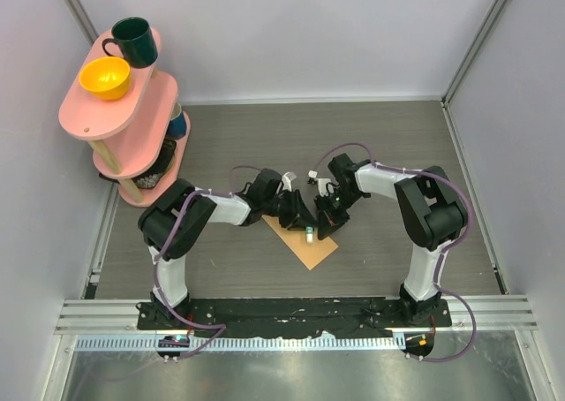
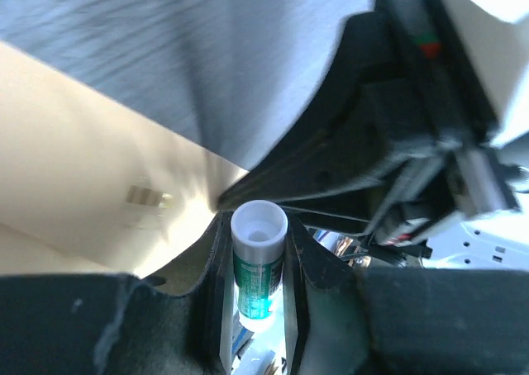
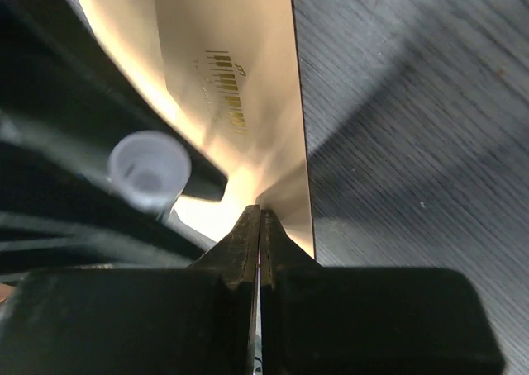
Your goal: Place the letter into the envelope and seal it
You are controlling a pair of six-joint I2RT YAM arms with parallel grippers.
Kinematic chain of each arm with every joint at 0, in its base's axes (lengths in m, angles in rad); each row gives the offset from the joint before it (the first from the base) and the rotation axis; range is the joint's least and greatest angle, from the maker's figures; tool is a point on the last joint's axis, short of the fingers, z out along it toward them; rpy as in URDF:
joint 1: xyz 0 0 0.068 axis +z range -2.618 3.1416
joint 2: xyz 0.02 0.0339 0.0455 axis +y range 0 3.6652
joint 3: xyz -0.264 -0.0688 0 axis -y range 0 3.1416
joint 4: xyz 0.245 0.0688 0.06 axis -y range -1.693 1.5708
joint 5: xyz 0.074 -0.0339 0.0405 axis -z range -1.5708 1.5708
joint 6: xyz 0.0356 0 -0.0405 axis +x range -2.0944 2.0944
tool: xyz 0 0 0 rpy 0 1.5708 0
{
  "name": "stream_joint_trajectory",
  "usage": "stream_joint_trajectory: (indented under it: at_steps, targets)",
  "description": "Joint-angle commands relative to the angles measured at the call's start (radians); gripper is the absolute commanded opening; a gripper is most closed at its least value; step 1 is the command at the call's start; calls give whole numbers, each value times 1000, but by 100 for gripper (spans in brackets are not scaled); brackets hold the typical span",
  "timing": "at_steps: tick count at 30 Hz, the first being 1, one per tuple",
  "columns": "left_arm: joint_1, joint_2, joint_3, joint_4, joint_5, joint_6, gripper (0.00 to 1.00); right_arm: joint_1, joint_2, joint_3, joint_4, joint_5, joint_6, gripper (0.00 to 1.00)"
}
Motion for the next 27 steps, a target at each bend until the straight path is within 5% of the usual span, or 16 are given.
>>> stream_joint_trajectory:
  at_steps: [1,13,27]
  targets:
    - [32,50,-5,-17,0,25,0,5,43,-6,5,114,-20,4]
    - [113,-18,-85,-207,-17,180,0,5,55,8,-16,111,-43,4]
    - [-21,-96,-5,-11,66,88,0,5,46,13,-22,87,-42,3]
